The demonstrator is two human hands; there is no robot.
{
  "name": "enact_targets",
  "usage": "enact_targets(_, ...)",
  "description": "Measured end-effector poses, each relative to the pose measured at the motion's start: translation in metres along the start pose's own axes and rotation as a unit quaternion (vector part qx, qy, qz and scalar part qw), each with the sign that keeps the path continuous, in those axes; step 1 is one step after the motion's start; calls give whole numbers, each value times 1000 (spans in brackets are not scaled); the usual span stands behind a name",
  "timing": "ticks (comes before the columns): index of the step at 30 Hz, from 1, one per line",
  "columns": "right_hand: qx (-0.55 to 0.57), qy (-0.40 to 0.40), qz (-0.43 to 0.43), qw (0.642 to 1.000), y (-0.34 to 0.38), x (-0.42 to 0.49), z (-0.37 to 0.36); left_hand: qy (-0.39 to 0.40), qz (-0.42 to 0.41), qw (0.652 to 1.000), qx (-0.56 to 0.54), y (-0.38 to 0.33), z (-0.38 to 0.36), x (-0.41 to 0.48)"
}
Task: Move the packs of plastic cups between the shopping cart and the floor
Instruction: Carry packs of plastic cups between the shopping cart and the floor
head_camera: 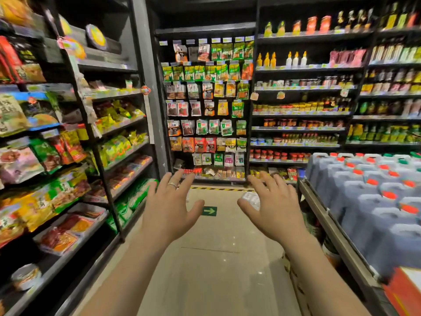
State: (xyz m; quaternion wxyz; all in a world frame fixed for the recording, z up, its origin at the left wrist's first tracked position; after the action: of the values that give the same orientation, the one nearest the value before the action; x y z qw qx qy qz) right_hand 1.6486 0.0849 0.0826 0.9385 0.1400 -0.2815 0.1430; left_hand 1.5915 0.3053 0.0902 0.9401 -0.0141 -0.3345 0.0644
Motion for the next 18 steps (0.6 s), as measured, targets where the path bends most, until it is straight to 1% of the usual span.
enact_targets(5, 0, -2, -10, 1000, -45, 51, -36, 13, -6, 1000, -17, -20, -57, 55)
enact_targets(10, -29, -4, -28, 999, -89, 101, -75, 16, -11, 999, -41, -33, -115, 108)
enact_targets(18, -69, 3, -51, 996, -136, 206, -162, 25, -26, 995, -92, -38, -242, 219)
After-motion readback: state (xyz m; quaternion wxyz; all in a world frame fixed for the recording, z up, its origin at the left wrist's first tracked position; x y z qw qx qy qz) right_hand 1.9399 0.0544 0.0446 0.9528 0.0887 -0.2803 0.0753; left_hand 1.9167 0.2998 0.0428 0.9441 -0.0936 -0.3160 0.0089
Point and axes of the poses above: each hand's wrist, its own x-axis towards the middle knuckle, its own z-axis out of the back of the hand, y = z × x, the point moved 3 cm from there along x, towards the middle knuckle, and after that the axes turned 13 degrees about -y, right-handed, at the moved point
